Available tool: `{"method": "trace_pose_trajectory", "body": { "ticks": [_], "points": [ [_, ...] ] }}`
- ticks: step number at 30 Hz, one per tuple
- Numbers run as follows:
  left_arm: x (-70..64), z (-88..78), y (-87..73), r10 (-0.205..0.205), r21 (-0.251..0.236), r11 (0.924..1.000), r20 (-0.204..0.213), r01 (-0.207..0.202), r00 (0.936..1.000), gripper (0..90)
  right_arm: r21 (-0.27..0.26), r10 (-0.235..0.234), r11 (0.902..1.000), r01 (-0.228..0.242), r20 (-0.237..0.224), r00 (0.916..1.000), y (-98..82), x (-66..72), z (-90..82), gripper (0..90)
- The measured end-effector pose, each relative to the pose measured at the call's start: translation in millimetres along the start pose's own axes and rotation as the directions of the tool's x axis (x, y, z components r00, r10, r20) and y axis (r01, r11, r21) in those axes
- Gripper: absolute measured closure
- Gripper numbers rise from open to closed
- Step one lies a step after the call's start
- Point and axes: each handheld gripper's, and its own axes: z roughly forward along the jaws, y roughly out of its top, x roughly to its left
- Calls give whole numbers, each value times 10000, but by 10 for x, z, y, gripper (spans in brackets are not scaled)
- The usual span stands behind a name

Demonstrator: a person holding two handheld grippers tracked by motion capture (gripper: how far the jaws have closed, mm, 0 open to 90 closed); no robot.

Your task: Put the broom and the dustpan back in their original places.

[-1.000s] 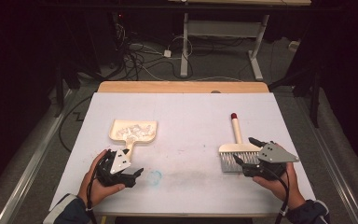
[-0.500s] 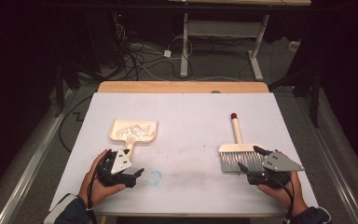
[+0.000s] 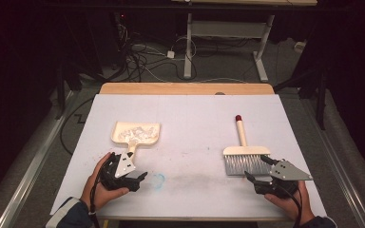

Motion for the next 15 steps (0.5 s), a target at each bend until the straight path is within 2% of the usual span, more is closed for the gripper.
{"method": "trace_pose_trajectory", "body": {
  "ticks": [6,15],
  "points": [
    [0,-10,-20,20,21,10000,10,-20,10000,172,-118,-31,9999,32,55,10000,35,18,-23,240],
    [-11,-8,-18,104,70,9999,0,-104,9999,172,30,-44,10000,44,91,9999,35,25,-12,240]
  ]
}}
